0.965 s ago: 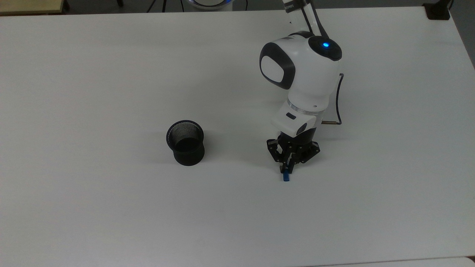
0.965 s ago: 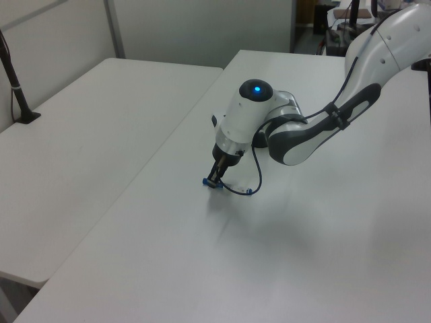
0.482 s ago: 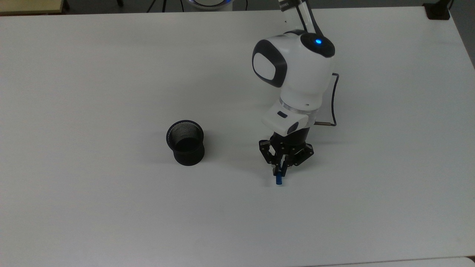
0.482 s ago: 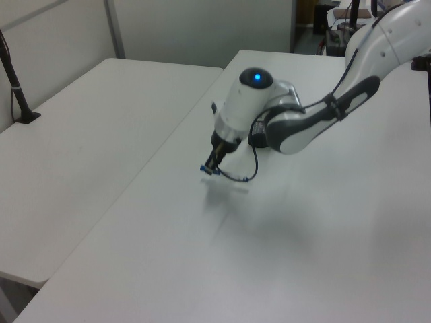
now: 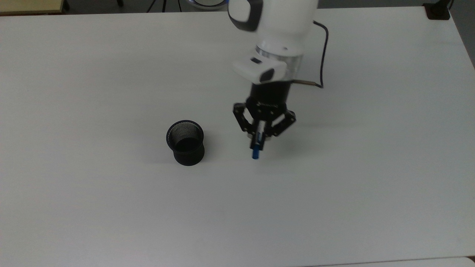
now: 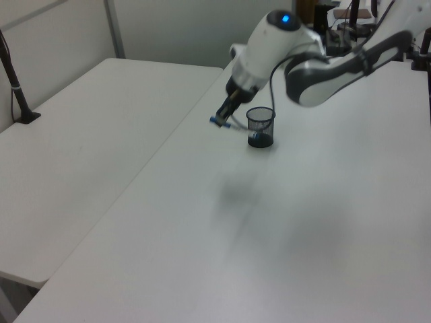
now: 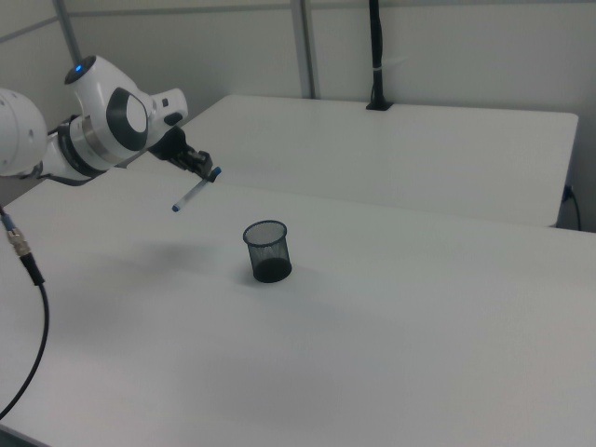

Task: Insert the marker
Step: 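Lift the marker and carry it over the black mesh cup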

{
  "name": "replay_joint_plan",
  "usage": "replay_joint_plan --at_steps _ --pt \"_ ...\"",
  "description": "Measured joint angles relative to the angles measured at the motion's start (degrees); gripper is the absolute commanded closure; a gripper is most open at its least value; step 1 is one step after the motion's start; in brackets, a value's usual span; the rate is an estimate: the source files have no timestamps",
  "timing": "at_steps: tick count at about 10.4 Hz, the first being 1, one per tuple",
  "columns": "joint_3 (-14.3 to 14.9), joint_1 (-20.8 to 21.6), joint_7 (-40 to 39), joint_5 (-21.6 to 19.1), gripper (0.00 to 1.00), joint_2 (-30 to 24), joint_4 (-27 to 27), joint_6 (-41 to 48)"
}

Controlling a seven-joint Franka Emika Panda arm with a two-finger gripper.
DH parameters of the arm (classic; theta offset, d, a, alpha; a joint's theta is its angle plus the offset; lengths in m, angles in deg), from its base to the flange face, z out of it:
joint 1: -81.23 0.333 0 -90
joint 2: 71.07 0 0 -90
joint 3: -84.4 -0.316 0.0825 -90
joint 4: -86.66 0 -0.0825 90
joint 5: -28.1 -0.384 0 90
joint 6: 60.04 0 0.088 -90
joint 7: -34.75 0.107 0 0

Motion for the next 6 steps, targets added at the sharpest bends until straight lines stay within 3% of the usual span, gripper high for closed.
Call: replay_joint_plan --at_steps 3,6 --pt "0.17 -5.3 0.2 0.03 0.91 -7.59 -6.75 0.05" --pt "0.26 -10.02 1.19 4.26 0.94 -9.78 -10.08 -2.17"
